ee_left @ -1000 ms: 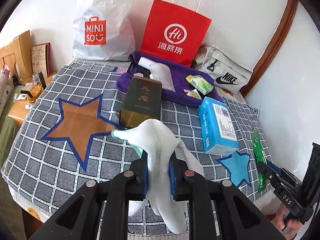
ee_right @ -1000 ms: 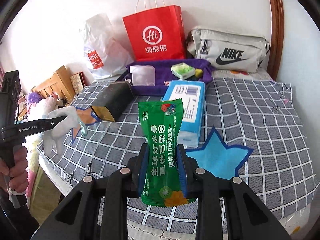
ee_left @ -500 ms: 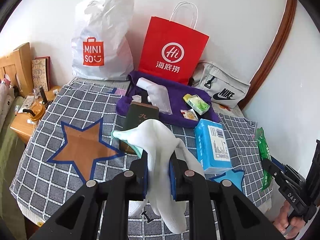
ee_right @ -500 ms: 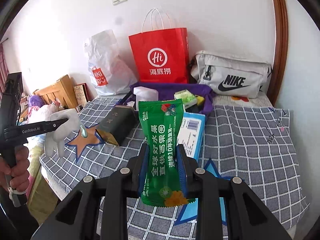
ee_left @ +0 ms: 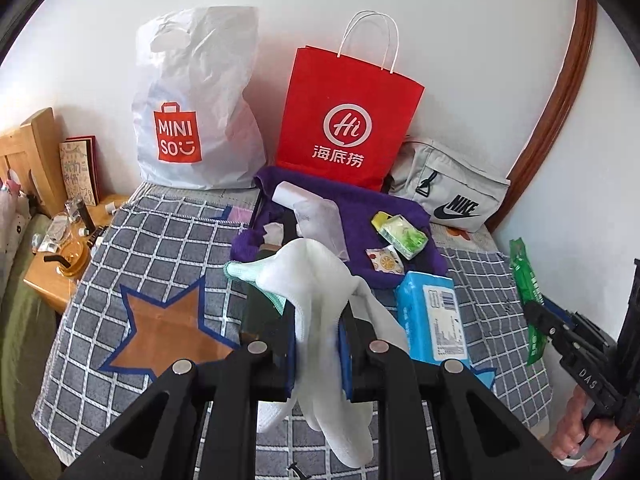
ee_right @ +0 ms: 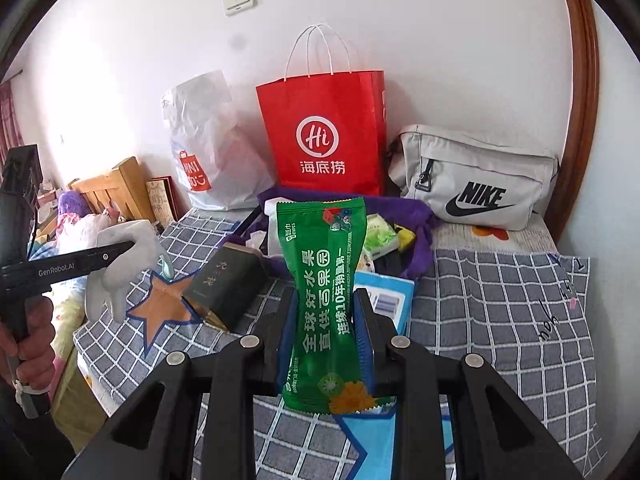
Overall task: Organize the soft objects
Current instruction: 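Carry the glove and cloth with the left tool while the right tool carries the bar to the towel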
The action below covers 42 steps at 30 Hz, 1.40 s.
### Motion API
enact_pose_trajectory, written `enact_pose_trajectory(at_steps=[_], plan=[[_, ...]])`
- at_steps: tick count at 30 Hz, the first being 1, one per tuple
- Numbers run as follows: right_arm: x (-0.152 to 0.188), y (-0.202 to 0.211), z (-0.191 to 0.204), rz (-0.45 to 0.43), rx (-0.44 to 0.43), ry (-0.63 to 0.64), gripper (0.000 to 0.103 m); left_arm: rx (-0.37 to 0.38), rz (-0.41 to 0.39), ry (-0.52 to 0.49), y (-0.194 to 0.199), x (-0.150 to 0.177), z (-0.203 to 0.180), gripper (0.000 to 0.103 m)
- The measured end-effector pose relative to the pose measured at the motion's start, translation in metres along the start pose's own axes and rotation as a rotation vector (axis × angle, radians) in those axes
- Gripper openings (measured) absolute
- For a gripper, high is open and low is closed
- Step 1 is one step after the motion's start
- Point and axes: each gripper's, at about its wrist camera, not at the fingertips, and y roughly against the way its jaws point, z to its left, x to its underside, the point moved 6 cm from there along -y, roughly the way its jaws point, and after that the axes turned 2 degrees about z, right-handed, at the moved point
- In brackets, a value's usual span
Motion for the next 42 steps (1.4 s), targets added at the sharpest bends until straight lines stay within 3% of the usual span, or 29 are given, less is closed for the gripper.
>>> enact_pose_trajectory(at_steps=[23,42], plan=[[-0.058,-0.076,-0.036,0.009,-0.002,-0.058,0.028,-0.041,0.019,-0.056,-0.061,-0.06,-0.014,0.016],[-0.085,-0.146,-0.074,0.055,0.018,-0.103,0.028,0.036,0.076,-0.025,-0.133,-0.092,-0.014,0.016]])
